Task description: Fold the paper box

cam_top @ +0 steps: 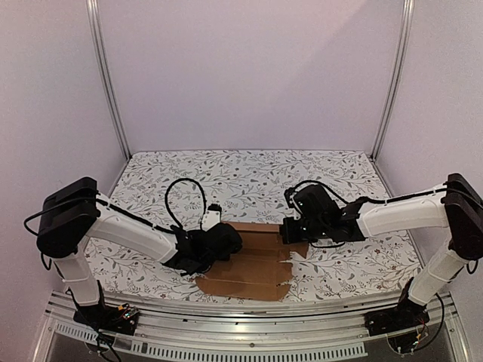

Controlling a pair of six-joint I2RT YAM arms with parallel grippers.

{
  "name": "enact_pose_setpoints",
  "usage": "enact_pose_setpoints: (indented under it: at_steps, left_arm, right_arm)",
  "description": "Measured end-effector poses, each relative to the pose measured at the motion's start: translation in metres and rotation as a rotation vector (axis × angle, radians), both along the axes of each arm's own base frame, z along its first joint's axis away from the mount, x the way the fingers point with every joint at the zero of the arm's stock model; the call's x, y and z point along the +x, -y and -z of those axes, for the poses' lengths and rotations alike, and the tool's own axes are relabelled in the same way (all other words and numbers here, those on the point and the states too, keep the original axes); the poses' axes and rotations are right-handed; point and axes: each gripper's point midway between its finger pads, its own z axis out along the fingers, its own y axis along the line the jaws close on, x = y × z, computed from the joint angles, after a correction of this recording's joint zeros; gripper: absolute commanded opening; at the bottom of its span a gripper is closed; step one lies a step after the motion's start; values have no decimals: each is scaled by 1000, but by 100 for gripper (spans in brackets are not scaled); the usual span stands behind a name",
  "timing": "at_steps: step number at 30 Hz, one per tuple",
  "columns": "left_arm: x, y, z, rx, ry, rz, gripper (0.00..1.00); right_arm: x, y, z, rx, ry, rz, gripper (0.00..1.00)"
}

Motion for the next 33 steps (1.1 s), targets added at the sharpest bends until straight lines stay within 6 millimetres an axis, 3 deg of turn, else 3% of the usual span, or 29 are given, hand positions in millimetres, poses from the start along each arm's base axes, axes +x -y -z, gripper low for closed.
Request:
enact_pose_setpoints:
  at_steps: [18, 27, 33]
  left_arm:
    - [-5, 15, 2, -134, -59, -13, 0]
    - [-8, 22, 2, -194, -91, 5, 0]
    - [-8, 17, 0, -229, -110, 12, 0]
  right_arm:
    - [-4, -20, -5, 240, 12, 102, 0]
    - [-8, -20, -23, 287, 44, 92, 0]
    - [-21, -11, -46, 298, 77, 42, 0]
